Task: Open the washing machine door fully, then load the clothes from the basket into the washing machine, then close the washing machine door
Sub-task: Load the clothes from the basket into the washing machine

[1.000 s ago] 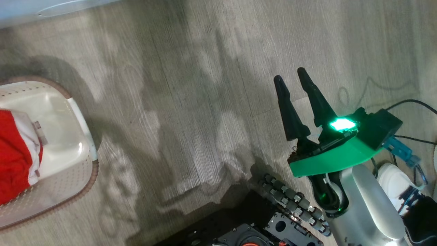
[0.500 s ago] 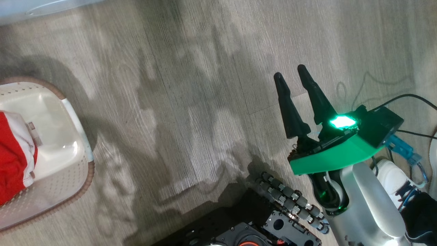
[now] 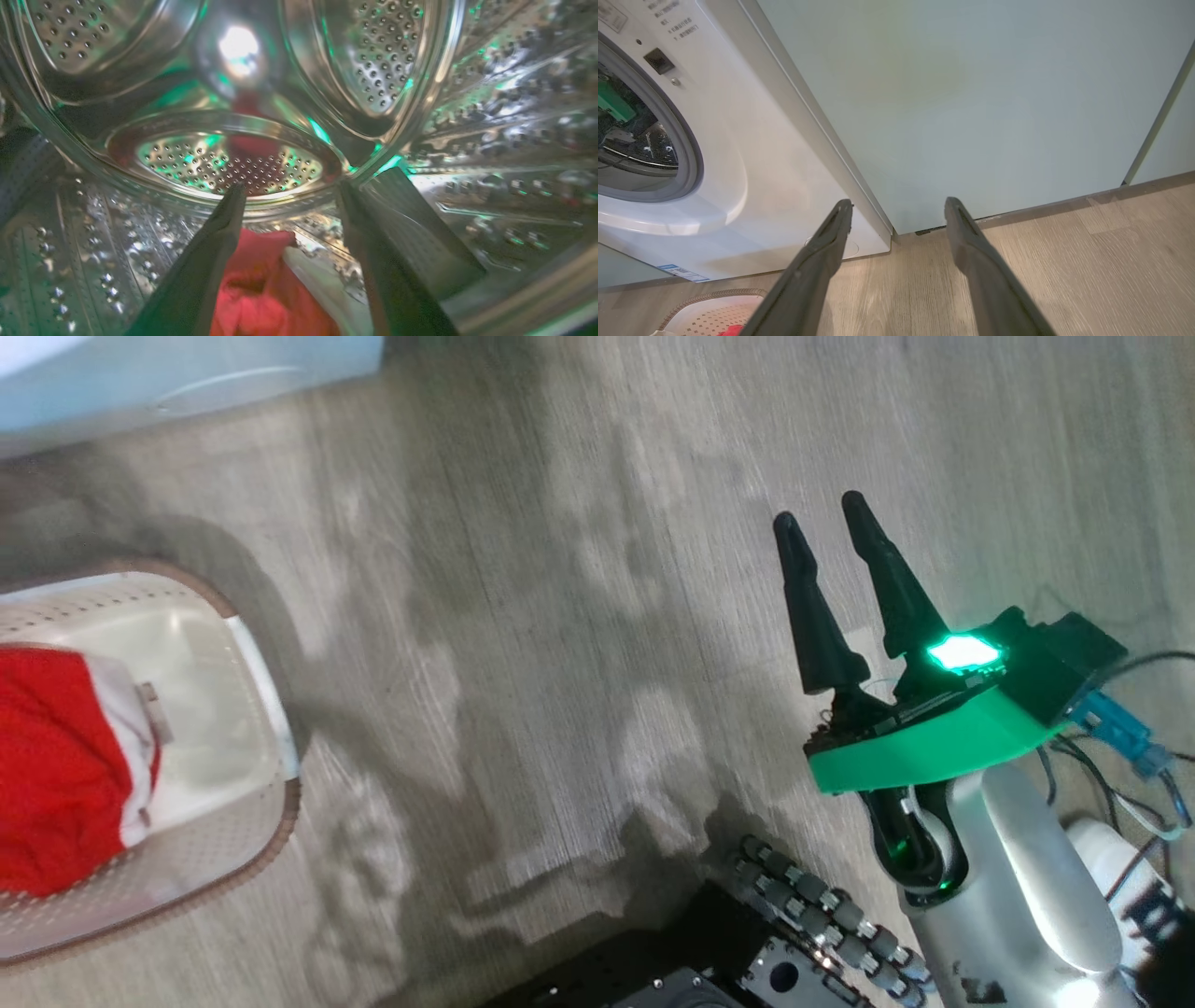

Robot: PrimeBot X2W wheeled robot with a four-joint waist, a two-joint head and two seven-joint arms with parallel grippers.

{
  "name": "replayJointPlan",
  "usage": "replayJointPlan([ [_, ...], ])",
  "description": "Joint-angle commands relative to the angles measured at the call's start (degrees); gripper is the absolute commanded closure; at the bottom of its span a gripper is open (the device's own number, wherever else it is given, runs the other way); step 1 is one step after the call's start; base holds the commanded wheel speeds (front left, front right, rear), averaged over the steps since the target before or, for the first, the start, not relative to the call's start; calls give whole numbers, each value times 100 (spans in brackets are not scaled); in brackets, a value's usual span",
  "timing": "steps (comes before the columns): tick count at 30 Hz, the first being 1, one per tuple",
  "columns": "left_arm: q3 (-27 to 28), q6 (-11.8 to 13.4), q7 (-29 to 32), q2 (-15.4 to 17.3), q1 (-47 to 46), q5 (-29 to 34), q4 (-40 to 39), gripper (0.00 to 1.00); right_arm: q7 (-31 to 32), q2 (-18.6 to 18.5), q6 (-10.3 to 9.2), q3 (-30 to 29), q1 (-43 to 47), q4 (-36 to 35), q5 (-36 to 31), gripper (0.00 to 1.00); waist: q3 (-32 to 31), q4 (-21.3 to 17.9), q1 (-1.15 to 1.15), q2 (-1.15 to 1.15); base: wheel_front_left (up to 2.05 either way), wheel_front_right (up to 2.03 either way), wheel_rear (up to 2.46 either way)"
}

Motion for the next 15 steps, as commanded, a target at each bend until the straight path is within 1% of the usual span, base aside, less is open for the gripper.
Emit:
replayJointPlan([
  [1,81,10,-29,139,139,-68,-252,0,-37,-9,0,35,139,-113,-83,0,-198,167,0,0,0,0,0],
  [6,150,-24,-29,-135,761,-263,-403,0,-37,-9,0,-65,142,-8,-278,0,-633,425,0,0,0,0,0],
  [9,303,-36,-29,-345,1184,-477,-480,0,-37,-9,0,-147,179,80,-402,0,-959,583,0,0,0,0,0],
  [15,384,-53,-29,-654,2136,-643,-749,0,-37,-9,0,-231,306,257,-590,0,-1649,846,0,0,0,0,0],
])
